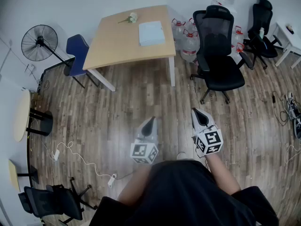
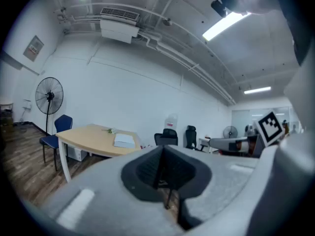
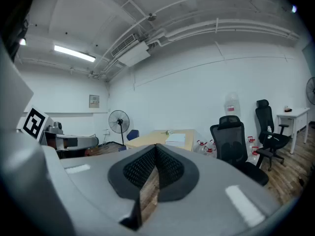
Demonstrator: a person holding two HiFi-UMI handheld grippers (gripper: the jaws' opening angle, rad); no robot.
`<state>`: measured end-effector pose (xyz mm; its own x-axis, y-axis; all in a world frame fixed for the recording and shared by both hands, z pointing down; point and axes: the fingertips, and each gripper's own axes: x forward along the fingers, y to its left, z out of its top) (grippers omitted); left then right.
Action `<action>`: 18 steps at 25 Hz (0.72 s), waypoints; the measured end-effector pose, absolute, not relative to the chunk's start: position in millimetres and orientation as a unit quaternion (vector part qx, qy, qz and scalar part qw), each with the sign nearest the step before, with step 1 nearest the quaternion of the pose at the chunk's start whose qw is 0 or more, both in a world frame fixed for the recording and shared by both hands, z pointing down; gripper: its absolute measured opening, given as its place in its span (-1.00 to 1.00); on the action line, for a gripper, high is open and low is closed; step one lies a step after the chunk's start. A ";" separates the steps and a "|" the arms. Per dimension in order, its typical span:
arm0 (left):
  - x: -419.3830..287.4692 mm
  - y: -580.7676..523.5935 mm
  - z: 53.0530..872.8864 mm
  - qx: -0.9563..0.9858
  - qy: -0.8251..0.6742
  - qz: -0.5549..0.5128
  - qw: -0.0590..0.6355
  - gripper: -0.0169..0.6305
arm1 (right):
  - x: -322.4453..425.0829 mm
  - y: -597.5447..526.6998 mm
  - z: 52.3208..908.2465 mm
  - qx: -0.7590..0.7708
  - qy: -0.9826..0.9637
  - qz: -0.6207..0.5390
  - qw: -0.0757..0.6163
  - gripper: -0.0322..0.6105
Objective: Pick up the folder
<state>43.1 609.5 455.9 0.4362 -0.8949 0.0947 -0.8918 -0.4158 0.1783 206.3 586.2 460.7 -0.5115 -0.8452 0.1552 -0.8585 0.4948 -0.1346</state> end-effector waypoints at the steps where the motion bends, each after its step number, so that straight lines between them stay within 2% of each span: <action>1: 46.2 606.5 453.1 0.842 -0.531 -0.008 0.098 -0.94 | 210.1 584.4 458.8 0.494 -0.864 0.096 0.029 -0.90; 12: 77.4 601.6 460.9 0.838 -0.538 -0.009 0.092 -0.94 | 240.4 581.4 477.1 0.480 -0.871 0.100 0.021 -0.90; 18: 75.6 566.1 473.1 0.840 -0.533 -0.006 0.099 -0.94 | 236.6 557.8 496.5 0.477 -0.871 0.108 0.044 -0.89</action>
